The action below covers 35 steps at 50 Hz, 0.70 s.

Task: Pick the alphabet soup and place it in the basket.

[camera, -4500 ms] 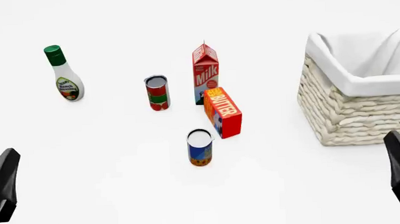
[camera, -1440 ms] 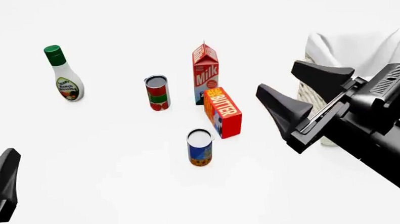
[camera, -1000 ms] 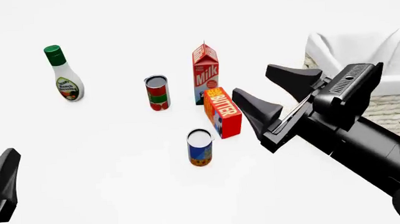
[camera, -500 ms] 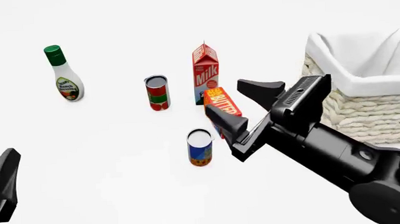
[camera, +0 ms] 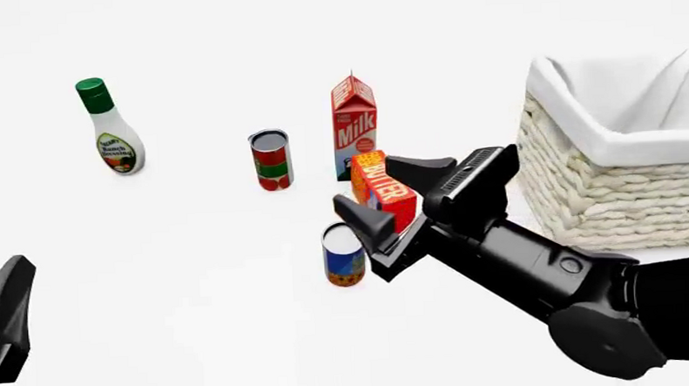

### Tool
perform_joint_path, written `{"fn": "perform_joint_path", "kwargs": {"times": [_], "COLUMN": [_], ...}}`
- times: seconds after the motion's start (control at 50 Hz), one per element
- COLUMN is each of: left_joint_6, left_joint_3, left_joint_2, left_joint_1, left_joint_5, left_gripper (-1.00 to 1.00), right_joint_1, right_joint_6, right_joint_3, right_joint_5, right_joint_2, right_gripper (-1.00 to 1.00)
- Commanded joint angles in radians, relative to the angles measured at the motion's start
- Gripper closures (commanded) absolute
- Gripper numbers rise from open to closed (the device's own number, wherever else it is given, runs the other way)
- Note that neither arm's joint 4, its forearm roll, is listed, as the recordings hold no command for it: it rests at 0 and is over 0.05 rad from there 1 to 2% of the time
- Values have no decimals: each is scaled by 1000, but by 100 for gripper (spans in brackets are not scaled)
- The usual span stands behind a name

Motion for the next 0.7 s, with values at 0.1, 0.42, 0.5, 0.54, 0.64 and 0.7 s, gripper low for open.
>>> {"fn": "perform_joint_path", "kwargs": {"times": [0.1,0.42,0.5,0.54,0.64,0.7], "left_joint_6": [0,0,0,0,0,0], "left_joint_3": [0,0,0,0,0,0], "left_joint_2": [0,0,0,0,0,0], "left_joint_1": [0,0,0,0,0,0], "left_joint_5": [0,0,0,0,0,0], "left_gripper": [-100,-100,-100,-100,-100,-100], "right_joint_1": [-21,-30,-30,-32,-32,-31], "right_joint_6": [22,46,52,54,58,59], "right_joint_3": [-23,-64,-74,-79,-92,-99], "right_joint_5": [-42,-79,-87,-89,-95,-100], "right_joint_2": [92,204,232,242,271,288], "right_gripper": [-100,-100,-100,-100,-100,-100]}}
